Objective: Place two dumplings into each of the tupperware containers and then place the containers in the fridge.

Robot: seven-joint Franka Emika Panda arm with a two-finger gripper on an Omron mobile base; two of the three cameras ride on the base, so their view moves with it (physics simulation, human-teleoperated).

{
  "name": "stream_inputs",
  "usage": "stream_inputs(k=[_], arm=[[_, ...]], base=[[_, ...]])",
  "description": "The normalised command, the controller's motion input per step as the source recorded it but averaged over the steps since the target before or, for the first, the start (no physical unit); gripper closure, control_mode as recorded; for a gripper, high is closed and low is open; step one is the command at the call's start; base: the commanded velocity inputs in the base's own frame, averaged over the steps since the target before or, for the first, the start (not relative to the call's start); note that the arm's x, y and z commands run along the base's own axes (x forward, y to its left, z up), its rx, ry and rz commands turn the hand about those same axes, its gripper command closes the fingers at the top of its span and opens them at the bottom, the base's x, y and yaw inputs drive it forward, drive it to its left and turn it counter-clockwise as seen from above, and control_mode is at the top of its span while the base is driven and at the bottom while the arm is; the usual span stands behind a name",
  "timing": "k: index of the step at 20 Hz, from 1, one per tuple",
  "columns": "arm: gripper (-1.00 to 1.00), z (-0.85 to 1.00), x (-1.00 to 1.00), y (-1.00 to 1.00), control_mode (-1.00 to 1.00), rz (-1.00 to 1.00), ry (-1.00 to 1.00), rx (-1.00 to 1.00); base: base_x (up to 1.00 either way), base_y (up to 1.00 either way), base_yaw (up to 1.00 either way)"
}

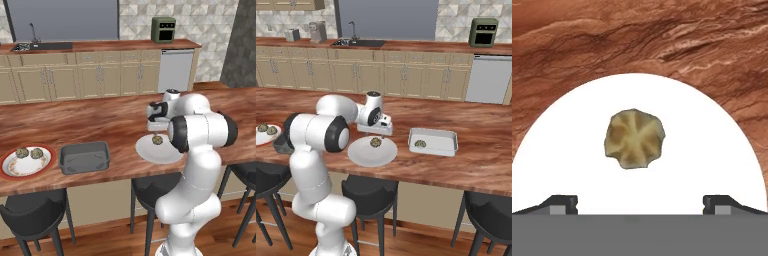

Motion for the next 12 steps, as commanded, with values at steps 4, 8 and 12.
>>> stream_inputs(k=[4, 8, 12], arm=[[-1.00, -0.18, 0.34, 0.06, -1.00, 0.00, 0.03, 0.00], [-1.00, -0.45, 0.20, 0.00, -1.00, 0.00, 0.01, 0.00], [-1.00, -0.44, 0.00, 0.00, -1.00, 0.00, 0.02, 0.01]], base=[[0.00, 0.00, 0.00], [0.00, 0.00, 0.00], [0.00, 0.00, 0.00]])
